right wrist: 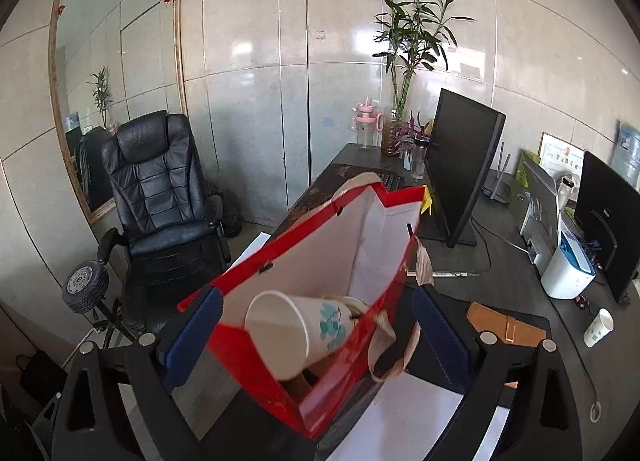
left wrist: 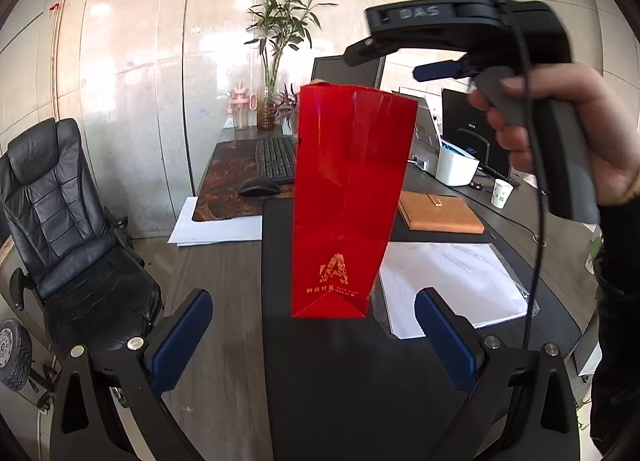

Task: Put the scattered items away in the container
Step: 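Withdraw both tools back away from the red bag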

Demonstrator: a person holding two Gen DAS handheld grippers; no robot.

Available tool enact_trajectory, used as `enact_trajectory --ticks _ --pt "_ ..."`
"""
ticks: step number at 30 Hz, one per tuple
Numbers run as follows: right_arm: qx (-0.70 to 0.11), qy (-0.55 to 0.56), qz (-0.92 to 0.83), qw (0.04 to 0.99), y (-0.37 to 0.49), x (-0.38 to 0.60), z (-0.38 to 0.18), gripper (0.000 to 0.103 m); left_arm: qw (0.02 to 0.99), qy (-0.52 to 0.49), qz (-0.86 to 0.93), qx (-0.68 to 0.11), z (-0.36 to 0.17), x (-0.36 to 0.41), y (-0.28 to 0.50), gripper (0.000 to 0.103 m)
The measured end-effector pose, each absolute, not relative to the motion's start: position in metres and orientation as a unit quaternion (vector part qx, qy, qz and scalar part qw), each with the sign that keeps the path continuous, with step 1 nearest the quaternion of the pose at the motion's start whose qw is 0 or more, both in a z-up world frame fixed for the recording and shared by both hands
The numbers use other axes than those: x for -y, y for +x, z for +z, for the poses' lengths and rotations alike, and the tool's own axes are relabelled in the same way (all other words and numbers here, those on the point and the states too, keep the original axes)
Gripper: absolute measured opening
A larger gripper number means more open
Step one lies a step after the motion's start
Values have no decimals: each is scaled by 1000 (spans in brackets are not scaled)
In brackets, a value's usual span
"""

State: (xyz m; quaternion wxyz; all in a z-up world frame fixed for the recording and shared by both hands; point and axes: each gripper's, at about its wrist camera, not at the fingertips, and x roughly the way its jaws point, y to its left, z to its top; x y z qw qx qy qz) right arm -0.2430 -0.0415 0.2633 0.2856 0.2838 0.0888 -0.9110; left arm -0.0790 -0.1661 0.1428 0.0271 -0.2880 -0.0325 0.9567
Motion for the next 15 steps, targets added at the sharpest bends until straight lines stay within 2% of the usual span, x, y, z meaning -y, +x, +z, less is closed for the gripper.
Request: enact_trajectory --ticks 3,5,15 --pt "-91 273 -917 277 -229 27 261 99 24 -292 956 35 142 160 -77 103" --pt "-88 266 -920 273 -219 15 259 103 23 -293 955 34 142 155 -75 103" --pt "-79 260 -930 247 -165 -44 236 103 29 -286 957 38 138 117 -59 103"
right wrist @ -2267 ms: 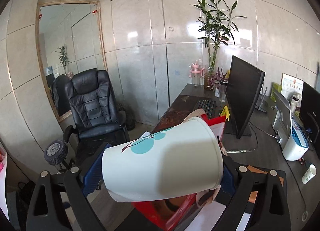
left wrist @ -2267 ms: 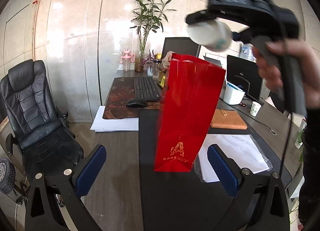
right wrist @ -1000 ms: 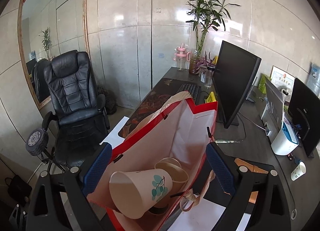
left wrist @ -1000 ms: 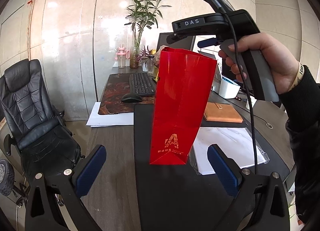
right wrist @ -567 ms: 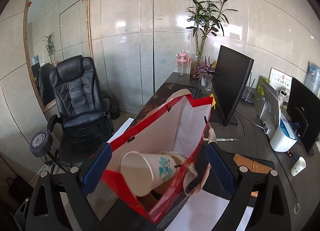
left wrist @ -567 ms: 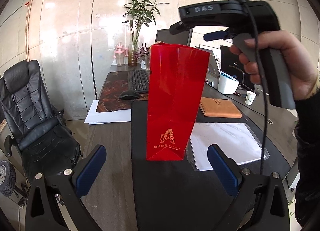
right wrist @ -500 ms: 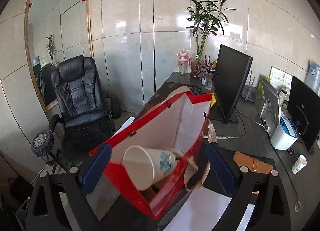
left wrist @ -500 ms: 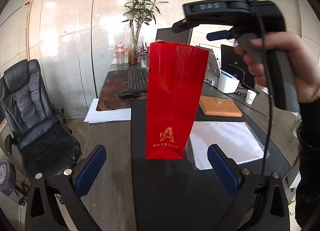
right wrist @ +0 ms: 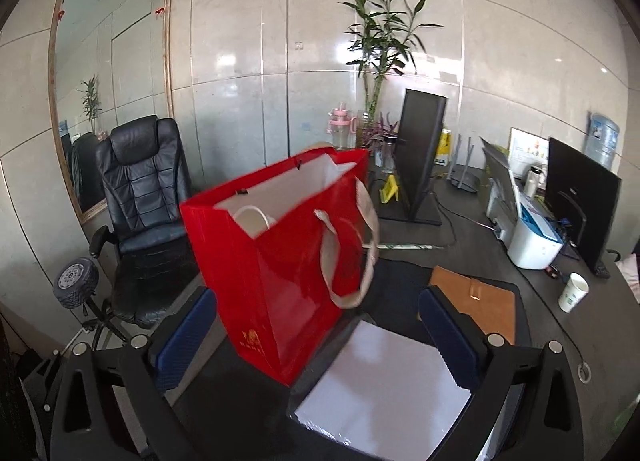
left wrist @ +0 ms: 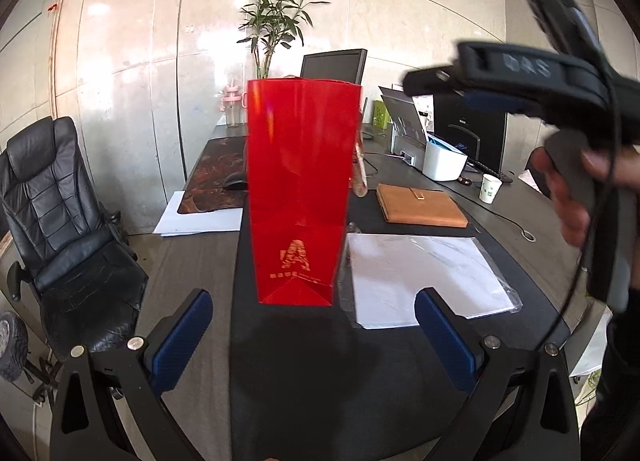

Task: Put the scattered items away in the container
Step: 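Withdraw both tools back away from the red bag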

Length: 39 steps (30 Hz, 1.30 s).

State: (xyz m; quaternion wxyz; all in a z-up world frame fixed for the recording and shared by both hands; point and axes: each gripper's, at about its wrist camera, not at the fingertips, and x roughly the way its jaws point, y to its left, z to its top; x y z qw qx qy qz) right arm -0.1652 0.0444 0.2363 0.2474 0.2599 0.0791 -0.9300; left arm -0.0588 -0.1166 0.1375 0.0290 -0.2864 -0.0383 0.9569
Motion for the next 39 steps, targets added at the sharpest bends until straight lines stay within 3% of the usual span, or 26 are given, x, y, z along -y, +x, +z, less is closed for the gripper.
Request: enact_trajectory --ticks 10,20,39 --pt "-37 313 -931 184 -106 -100 133 103 23 -308 949 69 74 85 -32 103" --pt "12 354 -928 120 -72 -122 31 103 21 -335 941 52 12 59 -10 103" --pt "9 371 -921 120 -60 -123 11 103 23 -350 936 29 -8 45 -3 103"
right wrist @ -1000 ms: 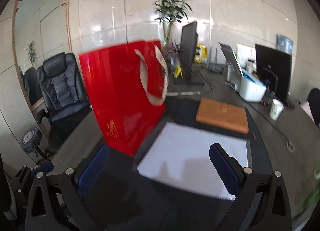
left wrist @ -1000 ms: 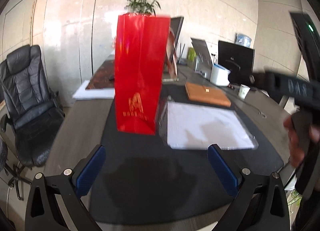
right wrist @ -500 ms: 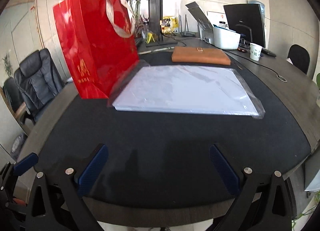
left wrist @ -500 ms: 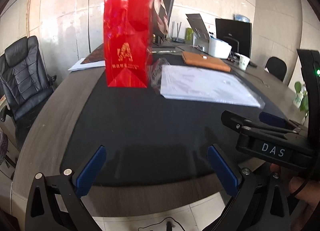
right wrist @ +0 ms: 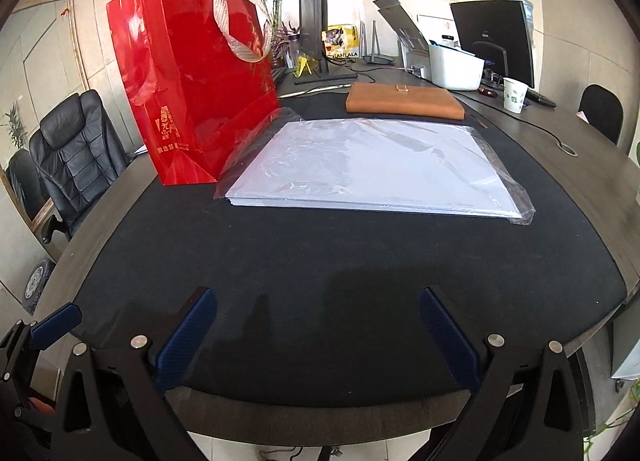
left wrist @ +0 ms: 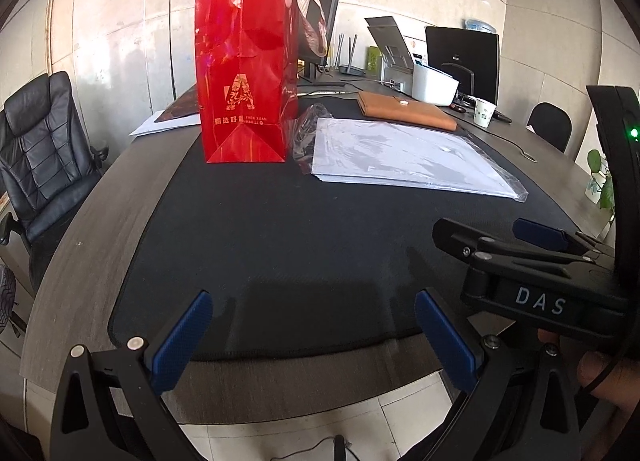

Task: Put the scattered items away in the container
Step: 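Withdraw both tools back away from the red bag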

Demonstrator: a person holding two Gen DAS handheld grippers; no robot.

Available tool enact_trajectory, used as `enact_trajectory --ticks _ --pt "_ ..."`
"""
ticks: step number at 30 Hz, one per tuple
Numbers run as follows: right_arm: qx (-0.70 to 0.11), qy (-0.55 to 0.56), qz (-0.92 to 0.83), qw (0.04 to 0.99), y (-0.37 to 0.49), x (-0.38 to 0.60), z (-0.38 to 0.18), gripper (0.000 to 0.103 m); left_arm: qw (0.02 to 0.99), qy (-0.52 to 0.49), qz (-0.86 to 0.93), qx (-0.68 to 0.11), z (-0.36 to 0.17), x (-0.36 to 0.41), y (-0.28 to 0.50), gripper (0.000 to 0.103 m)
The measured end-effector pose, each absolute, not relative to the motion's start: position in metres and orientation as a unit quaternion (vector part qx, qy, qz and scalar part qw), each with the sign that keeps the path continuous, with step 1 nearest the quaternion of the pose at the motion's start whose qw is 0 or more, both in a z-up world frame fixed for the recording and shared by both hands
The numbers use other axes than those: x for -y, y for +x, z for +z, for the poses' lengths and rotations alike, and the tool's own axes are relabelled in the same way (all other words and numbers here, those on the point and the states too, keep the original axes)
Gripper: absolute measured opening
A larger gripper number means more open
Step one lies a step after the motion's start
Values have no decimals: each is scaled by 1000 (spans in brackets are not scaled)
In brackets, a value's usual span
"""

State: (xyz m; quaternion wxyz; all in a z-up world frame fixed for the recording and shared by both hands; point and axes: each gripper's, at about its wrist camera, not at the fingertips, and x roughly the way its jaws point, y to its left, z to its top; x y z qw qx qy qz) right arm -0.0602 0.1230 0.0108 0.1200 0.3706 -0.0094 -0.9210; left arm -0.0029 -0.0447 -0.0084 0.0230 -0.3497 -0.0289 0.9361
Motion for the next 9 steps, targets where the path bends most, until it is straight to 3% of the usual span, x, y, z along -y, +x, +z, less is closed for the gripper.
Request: enact_trajectory --ticks 9 --pt "7 381 -916 127 -59 -117 5 103 13 -347 937 34 -9 52 0 103"
